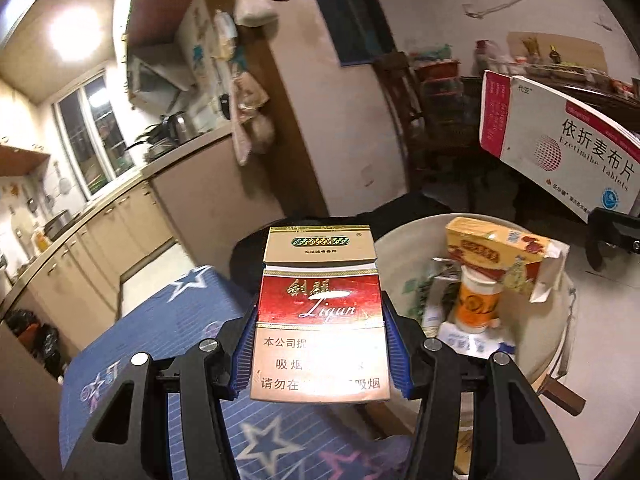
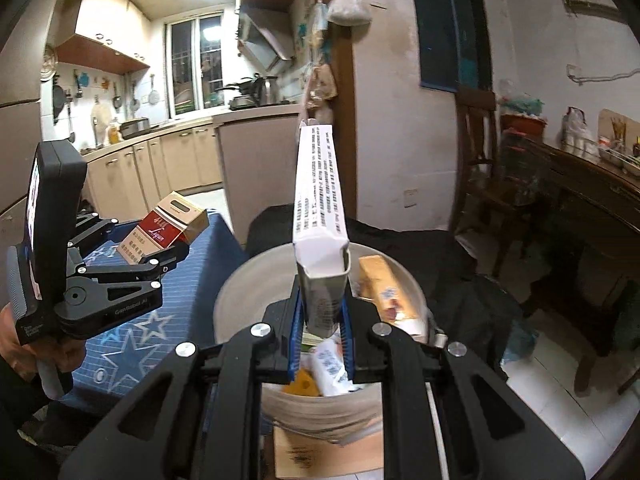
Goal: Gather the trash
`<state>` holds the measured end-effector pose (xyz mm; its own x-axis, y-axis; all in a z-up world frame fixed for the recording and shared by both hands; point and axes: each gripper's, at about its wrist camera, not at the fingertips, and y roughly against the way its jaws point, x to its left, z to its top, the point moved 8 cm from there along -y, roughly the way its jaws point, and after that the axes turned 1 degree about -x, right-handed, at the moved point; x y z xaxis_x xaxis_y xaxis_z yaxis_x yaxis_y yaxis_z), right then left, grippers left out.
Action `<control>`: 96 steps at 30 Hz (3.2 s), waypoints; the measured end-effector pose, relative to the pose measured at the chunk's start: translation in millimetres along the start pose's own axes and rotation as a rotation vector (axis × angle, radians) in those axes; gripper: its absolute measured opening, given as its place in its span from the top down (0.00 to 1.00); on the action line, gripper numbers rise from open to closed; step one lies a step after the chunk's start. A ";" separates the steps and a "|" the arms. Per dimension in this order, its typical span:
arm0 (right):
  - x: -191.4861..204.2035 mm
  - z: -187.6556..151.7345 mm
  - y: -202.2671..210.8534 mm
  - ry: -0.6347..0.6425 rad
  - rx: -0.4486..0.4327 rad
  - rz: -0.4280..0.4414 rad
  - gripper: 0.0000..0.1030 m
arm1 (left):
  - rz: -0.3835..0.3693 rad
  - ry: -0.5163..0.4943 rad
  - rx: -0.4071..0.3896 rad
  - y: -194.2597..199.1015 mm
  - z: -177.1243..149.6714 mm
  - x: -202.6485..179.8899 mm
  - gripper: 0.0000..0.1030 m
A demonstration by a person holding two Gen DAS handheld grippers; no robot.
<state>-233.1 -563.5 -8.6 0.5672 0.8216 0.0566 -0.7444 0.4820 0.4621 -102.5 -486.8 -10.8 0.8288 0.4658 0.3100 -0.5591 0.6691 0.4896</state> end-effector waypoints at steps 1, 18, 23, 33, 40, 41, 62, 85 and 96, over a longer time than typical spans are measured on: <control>-5.4 -1.0 -1.8 -0.007 0.005 -0.005 0.86 | -0.011 -0.008 0.001 -4.9 3.6 -7.7 0.45; -35.5 -7.7 -35.4 -0.079 0.091 0.003 0.86 | -0.236 0.001 0.063 -64.6 34.0 -56.0 0.45; -24.1 -12.3 -51.1 -0.085 0.124 0.040 0.86 | -0.264 0.005 0.078 -75.3 32.7 -55.8 0.45; -18.7 -19.3 -58.3 -0.076 0.154 0.051 0.86 | -0.250 -0.001 0.093 -86.2 23.3 -49.8 0.45; -12.7 -16.5 -58.1 -0.065 0.155 0.066 0.86 | -0.244 -0.001 0.089 -86.1 24.2 -46.9 0.45; -12.2 -16.0 -58.5 -0.063 0.156 0.067 0.86 | -0.242 -0.001 0.087 -86.2 24.8 -46.3 0.45; -3.5 -23.3 -70.8 -0.020 0.194 0.084 0.84 | -0.260 -0.010 0.079 -88.5 31.6 -53.8 0.45; -7.3 -25.2 -23.4 -0.291 0.082 0.105 0.42 | -0.328 0.061 0.088 -75.4 -0.7 -37.3 0.26; 35.0 -32.5 3.2 -0.286 0.092 0.110 0.34 | -0.368 0.092 0.013 -13.8 -24.0 -5.5 0.26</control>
<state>-227.0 -523.4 -33.9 0.5705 0.7425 0.3510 -0.7792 0.3543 0.5170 -99.9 -484.7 -38.8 0.9684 0.2465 0.0370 -0.2237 0.7941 0.5651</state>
